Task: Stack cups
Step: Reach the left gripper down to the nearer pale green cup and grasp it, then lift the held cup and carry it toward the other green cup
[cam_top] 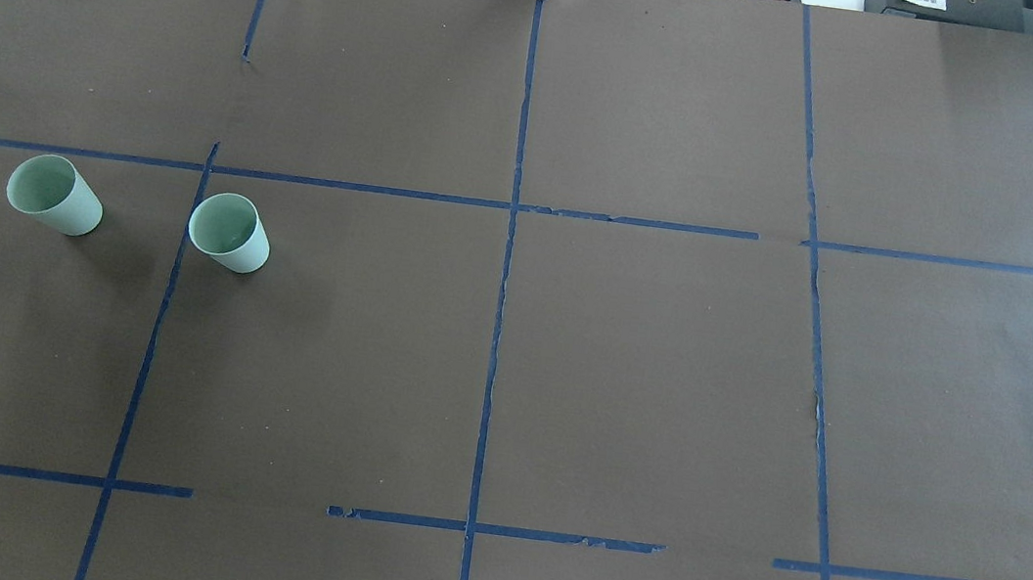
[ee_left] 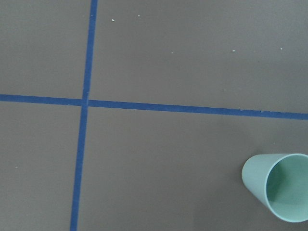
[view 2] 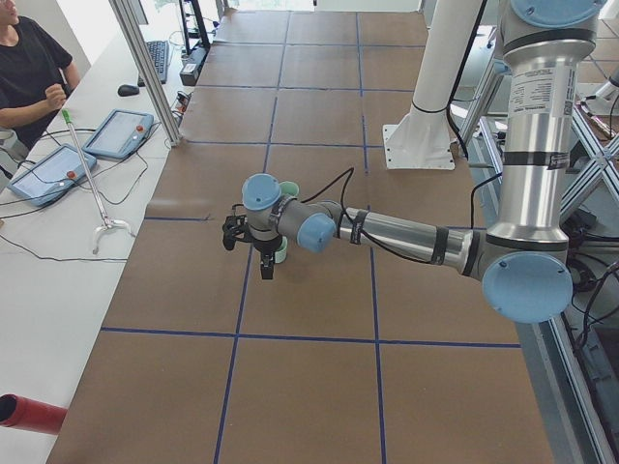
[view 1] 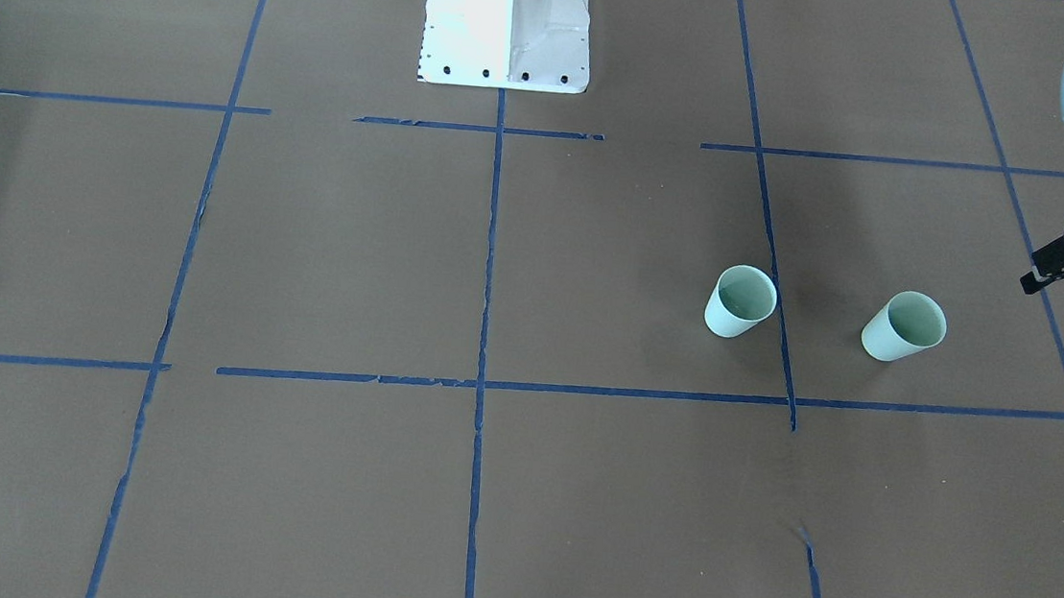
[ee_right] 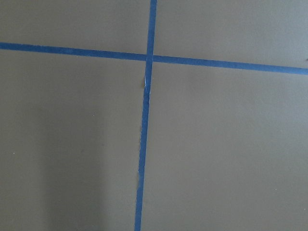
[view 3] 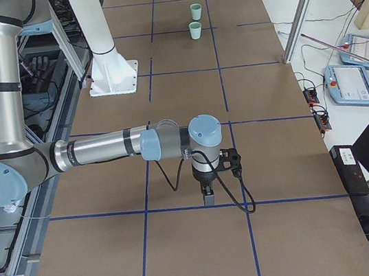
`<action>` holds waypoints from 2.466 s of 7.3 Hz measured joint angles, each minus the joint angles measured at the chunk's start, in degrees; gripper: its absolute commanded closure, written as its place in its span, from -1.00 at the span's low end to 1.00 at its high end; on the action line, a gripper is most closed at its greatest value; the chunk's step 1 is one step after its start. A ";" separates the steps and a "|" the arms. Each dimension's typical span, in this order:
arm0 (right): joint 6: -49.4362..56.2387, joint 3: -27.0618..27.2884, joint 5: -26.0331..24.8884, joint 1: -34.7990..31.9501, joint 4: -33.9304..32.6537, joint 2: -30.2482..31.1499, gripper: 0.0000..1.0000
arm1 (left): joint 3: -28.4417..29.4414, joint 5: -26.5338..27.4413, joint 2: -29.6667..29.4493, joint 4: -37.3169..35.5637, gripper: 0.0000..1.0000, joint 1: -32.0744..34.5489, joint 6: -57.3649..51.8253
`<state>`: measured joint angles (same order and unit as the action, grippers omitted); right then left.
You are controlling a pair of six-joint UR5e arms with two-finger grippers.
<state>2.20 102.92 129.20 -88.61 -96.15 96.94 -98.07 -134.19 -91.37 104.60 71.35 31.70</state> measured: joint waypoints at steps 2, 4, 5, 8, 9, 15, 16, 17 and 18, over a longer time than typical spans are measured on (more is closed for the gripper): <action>0.00 0.00 0.00 -0.02 0.00 0.00 -1.00 | 3.49 -0.13 -2.74 0.17 -1.00 -2.75 0.88; 0.00 0.00 0.00 -0.01 0.00 0.00 -1.00 | 5.02 -0.13 -4.26 0.31 -0.98 -5.94 2.75; 0.00 0.00 0.00 0.00 0.00 0.00 -1.00 | 5.70 -0.10 -4.87 0.49 -0.95 -7.27 3.26; 0.00 0.00 0.00 0.02 0.00 0.00 -1.00 | 8.21 -0.06 -6.19 1.35 0.26 -9.22 3.62; 0.00 0.00 0.00 0.01 0.00 0.00 -1.00 | 8.94 -0.09 -6.57 1.49 0.86 -9.64 3.63; 0.00 0.00 0.00 -0.04 0.00 0.00 -1.00 | 2.90 -0.47 -7.41 0.91 1.00 -9.75 10.53; 0.00 0.00 0.00 -0.04 0.00 0.00 -1.00 | -0.86 -0.50 -7.79 0.57 1.00 -9.53 14.26; 0.00 0.00 0.00 -0.04 0.00 0.00 -1.00 | -3.47 -0.46 -8.79 0.14 1.00 -9.49 18.27; 0.00 0.00 0.00 -0.03 0.00 0.00 -1.00 | -4.64 -0.39 -10.70 -0.36 1.00 -9.64 22.84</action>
<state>2.20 102.92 129.20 -88.64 -96.15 96.94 -102.72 -134.58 -102.07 104.24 61.71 54.54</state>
